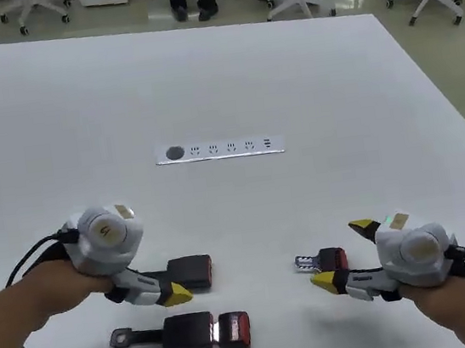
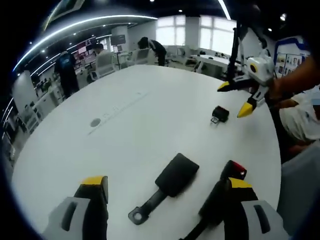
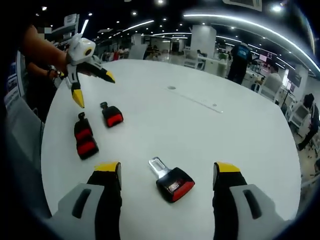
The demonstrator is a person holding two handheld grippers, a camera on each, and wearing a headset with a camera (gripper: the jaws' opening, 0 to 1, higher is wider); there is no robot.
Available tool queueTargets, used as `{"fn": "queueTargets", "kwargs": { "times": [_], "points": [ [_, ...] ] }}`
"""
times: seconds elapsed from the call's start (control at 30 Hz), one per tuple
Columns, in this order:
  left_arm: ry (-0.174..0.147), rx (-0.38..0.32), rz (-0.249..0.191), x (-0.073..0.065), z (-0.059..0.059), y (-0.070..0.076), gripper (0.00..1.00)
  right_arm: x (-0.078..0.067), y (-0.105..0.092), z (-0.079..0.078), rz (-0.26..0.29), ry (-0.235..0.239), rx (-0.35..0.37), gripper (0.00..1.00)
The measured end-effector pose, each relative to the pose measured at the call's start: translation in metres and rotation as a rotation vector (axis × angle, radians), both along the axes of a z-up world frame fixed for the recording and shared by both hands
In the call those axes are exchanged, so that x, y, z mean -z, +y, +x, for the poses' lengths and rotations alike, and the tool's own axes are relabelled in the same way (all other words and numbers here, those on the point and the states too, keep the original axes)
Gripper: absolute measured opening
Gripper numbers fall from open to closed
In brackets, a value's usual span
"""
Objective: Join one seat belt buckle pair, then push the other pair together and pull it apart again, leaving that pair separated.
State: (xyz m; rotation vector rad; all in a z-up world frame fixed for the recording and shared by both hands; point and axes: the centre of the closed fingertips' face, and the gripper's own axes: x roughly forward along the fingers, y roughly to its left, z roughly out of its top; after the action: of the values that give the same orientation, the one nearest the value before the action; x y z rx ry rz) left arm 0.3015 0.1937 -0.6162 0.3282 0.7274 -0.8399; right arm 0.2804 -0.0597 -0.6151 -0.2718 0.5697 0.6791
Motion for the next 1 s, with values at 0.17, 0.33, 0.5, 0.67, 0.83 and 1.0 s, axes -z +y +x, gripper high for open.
{"fn": "queueTargets", "kwargs": {
  "times": [0.17, 0.33, 0.5, 0.67, 0.83, 1.0],
  "points": [
    [-0.037, -0.125, -0.055, -0.011, -0.016, 0.021, 1.00, -0.010, 0.001, -0.012, 0.039, -0.027, 0.093, 0.77],
    [-0.040, -0.202, -0.088, -0.015, -0.037, 0.033, 1.00, -0.020, 0.010, -0.026, 0.082, -0.061, 0.146, 0.82],
    [-0.070, -0.214, -0.148, -0.030, -0.065, 0.037, 1.00, -0.028, 0.027, -0.048, 0.098, -0.079, 0.154, 0.87],
    [-0.082, -0.187, -0.194, -0.031, -0.099, 0.037, 1.00, -0.024, 0.046, -0.067, 0.102, -0.054, 0.088, 0.88],
    [-0.108, -0.152, -0.173, -0.033, -0.131, 0.041, 1.00, -0.027, 0.064, -0.093, 0.117, -0.058, 0.070, 0.91],
    [-0.126, -0.172, -0.192, -0.037, -0.145, 0.057, 1.00, -0.029, 0.071, -0.112, 0.113, -0.063, 0.052, 0.94]
  ]
}}
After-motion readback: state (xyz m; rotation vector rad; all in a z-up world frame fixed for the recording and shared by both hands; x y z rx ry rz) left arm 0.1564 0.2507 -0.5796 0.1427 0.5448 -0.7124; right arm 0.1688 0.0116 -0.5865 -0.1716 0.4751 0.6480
